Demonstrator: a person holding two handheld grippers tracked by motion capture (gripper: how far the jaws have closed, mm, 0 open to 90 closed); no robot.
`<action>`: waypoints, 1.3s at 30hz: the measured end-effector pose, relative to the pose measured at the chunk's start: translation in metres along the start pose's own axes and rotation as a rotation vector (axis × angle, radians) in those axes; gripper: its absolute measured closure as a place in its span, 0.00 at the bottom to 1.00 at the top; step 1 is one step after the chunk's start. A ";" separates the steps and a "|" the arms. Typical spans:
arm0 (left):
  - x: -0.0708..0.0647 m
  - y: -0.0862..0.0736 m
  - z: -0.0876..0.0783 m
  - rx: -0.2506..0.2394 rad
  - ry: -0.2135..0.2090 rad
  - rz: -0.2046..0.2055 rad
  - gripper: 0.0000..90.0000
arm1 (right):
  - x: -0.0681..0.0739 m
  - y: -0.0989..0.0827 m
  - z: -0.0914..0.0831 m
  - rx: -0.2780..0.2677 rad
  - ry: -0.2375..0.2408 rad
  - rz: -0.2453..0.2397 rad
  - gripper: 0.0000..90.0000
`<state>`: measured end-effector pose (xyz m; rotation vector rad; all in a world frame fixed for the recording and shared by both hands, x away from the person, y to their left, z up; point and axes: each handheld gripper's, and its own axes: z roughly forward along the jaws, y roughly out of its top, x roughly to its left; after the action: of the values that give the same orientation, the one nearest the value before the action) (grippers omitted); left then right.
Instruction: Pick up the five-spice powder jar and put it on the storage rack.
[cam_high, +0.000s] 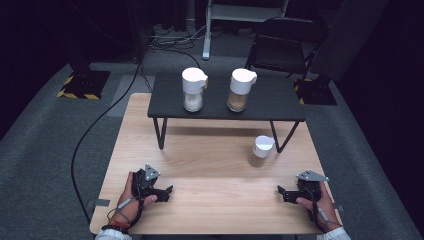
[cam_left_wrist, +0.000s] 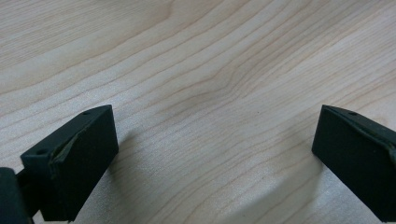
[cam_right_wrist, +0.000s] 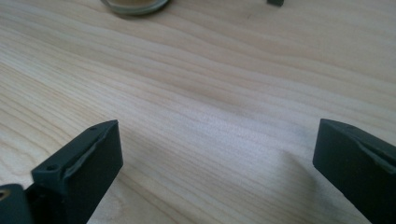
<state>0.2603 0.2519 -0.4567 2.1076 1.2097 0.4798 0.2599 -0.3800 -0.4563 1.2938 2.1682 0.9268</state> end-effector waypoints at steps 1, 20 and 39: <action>0.000 0.000 0.000 0.001 0.000 0.000 0.00 | 0.001 0.000 -0.001 -0.004 -0.003 -0.002 0.01; 0.000 0.000 0.000 0.001 0.000 0.000 0.00 | 0.012 -0.004 -0.025 -0.139 -0.017 -0.039 0.02; 0.000 0.000 0.000 0.001 0.000 0.000 0.00 | 0.017 -0.006 -0.034 -0.212 0.016 -0.057 0.01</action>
<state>0.2604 0.2519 -0.4564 2.1088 1.2102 0.4791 0.2260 -0.3779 -0.4387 1.1210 2.0434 1.1127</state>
